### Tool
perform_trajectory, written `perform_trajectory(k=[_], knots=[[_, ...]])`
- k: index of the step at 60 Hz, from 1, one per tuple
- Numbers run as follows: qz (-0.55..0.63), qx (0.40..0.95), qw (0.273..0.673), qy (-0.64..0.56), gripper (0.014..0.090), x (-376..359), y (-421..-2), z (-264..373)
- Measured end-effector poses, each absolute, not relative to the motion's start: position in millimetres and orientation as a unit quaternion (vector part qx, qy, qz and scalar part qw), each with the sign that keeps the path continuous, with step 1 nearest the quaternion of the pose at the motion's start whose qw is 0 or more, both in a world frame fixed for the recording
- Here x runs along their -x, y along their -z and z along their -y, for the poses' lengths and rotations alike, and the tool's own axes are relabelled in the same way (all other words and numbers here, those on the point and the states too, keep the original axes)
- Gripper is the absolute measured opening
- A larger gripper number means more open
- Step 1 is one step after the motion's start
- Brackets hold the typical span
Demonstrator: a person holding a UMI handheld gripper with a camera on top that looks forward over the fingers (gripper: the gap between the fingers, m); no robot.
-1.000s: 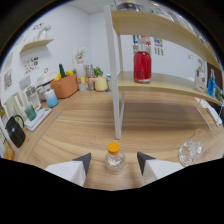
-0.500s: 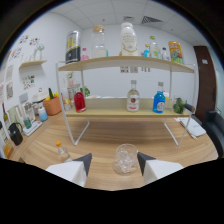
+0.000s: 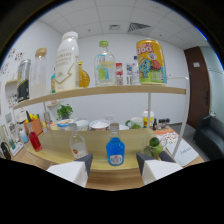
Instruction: Make me a cup of Mount Fuji.
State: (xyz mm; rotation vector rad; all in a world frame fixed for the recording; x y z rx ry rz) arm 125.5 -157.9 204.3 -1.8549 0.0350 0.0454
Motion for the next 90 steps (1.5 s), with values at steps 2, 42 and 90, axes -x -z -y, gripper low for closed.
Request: perform_trajectory(k=[2,42,90], knots=[[-0.016,0.799,0.601,-0.018,0.0783,-129.3,-203.4,147.3],[0.005,0.807,0.59,-0.032,0.0363,-117.5,-204.3,157.5],[0.483,0.63,0.376,0.478,0.0361,-126.7,-113.9,199.7]])
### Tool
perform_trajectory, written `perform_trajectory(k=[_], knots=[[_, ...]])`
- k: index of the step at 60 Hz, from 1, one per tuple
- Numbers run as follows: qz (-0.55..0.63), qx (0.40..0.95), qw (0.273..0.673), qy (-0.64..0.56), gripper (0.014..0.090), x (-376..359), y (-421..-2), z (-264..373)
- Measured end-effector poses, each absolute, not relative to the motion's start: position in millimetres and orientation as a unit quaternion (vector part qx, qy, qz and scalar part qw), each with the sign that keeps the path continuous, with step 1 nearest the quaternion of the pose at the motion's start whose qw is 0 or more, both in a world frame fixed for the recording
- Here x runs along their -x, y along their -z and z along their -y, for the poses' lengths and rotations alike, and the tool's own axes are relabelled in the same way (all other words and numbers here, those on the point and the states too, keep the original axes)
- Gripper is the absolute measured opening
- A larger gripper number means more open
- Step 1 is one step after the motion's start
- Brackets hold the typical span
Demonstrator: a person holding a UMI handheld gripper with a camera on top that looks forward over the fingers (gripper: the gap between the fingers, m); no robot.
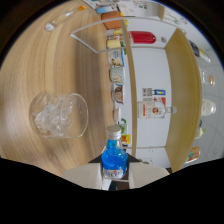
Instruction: Make me a cup of Mount Fuji.
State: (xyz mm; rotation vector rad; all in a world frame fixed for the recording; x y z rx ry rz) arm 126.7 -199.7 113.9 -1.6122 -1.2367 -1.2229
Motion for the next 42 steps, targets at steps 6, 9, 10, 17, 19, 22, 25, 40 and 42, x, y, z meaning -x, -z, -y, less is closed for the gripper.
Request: perform_trajectory(k=[6,9,10,17,19,22,25,40,42], knots=[[0.533,0.573,0.319,0.535,0.0361,-133.8,-111.9,194.6],[0.557,0.541,0.291,0.56,0.036,-132.0,-115.5,197.7],[0.563,0.531,0.285,0.566,0.0361,-130.9,-116.5,197.1],[0.581,0.512,0.285,0.564,0.0362,-120.9,-115.8,194.6],[0.586,0.504,0.285,0.567,0.0361,-117.3,-117.0,194.9],[0.594,0.491,0.279,0.573,0.0361,-116.0,-116.5,194.4],[0.597,0.491,0.28,0.569,0.0362,-116.3,-114.1,193.7],[0.494,0.614,0.404,0.464,0.0363,-117.6,-138.6,202.9],[0.461,0.64,0.437,0.432,0.0362,-117.6,-146.6,205.1]])
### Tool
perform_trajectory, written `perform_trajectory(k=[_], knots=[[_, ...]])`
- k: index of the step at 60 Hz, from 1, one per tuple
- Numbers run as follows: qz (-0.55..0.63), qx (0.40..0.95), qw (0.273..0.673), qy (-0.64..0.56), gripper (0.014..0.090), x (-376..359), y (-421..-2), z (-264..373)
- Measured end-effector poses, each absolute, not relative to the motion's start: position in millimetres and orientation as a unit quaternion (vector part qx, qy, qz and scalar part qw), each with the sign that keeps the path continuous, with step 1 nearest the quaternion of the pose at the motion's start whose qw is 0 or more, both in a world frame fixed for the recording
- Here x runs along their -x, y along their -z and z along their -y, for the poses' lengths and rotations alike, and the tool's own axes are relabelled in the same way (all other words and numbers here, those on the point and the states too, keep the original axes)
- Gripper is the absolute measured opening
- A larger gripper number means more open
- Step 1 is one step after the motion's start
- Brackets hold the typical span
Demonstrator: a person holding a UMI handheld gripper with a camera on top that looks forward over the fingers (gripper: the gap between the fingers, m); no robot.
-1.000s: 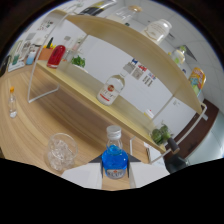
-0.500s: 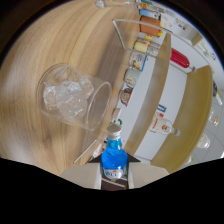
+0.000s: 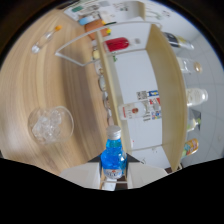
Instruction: Make me a cup of Mount Fuji.
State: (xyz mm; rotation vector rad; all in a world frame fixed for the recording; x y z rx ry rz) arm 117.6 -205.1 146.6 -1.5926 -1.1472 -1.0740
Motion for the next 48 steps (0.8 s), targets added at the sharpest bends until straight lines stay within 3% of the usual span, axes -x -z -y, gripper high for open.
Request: perform_trajectory(k=[9,15,31,48], knots=[[0.307,0.726,0.57,0.233,0.0367,-119.5,-178.3,217.5],[0.205,0.765,0.596,0.133,0.0367,-148.7,-177.7,223.9],[0.026,0.838,0.544,0.029,0.0365,-250.9,-89.8,224.3],[-0.004,0.871,0.491,-0.006,0.0365,-276.7,-29.1,217.2]])
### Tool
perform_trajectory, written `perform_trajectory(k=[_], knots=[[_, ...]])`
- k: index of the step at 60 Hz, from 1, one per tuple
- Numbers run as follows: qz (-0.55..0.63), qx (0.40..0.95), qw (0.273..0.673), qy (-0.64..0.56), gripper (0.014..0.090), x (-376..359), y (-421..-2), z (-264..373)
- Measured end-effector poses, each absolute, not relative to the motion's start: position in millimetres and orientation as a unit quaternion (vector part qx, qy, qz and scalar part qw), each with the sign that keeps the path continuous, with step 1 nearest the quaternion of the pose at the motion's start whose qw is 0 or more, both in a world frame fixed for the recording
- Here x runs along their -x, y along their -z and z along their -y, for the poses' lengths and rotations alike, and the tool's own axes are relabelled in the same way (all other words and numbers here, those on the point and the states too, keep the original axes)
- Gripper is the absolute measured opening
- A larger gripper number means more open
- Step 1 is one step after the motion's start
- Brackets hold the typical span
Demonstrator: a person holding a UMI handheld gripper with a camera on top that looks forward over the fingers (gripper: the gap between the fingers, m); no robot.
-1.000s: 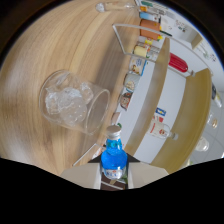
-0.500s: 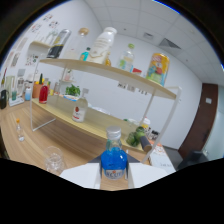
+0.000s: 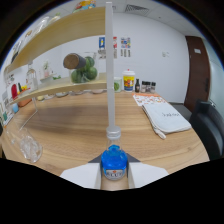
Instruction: Make me a cup of Mount Fuji.
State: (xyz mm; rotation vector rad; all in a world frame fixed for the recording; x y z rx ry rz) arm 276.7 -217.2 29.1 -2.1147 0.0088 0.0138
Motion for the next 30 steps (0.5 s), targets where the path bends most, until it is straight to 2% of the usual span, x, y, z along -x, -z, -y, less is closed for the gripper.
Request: perform_trajectory(k=[8,15,24,30], knots=[[0.001,0.879,0.477,-0.02,0.0364,-273.1,-21.8,214.7],[0.002,0.895,0.446,-0.017,0.0369,-273.8,-10.0,219.7],[-0.006,0.896,0.443,-0.02,0.0376,-275.5,-9.2,222.1],[-0.004,0.898,0.439,-0.009,0.0433,-277.8,-7.3,229.8]])
